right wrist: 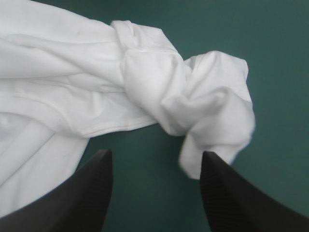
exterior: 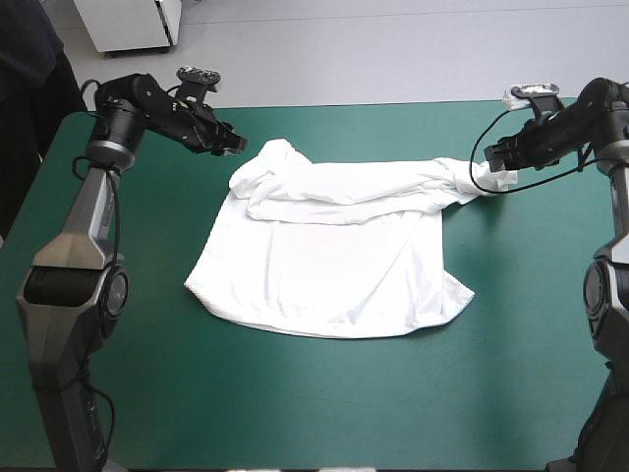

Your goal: Fold the cloth

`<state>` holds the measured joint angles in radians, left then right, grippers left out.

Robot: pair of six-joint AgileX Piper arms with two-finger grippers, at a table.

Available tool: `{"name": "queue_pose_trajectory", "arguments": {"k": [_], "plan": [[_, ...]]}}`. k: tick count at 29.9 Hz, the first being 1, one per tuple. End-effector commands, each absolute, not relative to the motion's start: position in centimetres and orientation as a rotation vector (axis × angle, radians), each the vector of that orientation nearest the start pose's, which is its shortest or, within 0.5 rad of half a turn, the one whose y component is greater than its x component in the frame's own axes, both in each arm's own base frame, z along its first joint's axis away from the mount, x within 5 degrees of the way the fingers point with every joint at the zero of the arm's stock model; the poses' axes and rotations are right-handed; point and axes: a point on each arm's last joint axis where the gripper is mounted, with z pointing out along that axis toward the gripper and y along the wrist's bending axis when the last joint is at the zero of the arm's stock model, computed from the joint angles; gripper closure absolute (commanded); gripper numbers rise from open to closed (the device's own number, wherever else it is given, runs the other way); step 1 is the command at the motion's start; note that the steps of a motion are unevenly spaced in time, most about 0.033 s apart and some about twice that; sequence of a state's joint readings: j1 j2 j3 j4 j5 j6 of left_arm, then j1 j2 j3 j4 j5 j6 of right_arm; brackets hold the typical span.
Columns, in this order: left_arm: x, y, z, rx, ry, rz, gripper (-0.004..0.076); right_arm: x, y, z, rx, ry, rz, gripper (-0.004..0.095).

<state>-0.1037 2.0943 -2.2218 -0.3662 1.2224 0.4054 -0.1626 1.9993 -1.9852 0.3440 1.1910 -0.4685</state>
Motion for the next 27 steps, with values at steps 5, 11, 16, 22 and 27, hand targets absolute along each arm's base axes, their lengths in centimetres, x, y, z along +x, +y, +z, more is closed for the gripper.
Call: {"name": "queue_pose_trajectory", "arguments": {"k": [5,11,16,22,27], "plan": [[36.0,-6.3,41.3,0.607,2.446,-0.315,0.0389,34.5,-3.2,40.1,-0.329,2.447,0.146,0.0377],[31.6,-5.4,38.9,0.597,2.558,-0.269,0.0389,27.5,-0.9,38.1,-0.357,2.432,0.115,0.0377],[30.6,-4.7,34.8,0.594,2.69,-0.217,0.0389,22.9,2.5,35.4,-0.477,2.457,0.102,0.0377],[31.0,-4.5,31.5,0.591,2.755,-0.19,0.0389,21.3,4.9,33.4,-0.589,2.554,0.068,0.0377],[32.6,-4.6,29.4,0.597,2.783,-0.191,0.0389,21.3,5.0,33.4,-0.609,2.55,0.025,0.0377]]}}
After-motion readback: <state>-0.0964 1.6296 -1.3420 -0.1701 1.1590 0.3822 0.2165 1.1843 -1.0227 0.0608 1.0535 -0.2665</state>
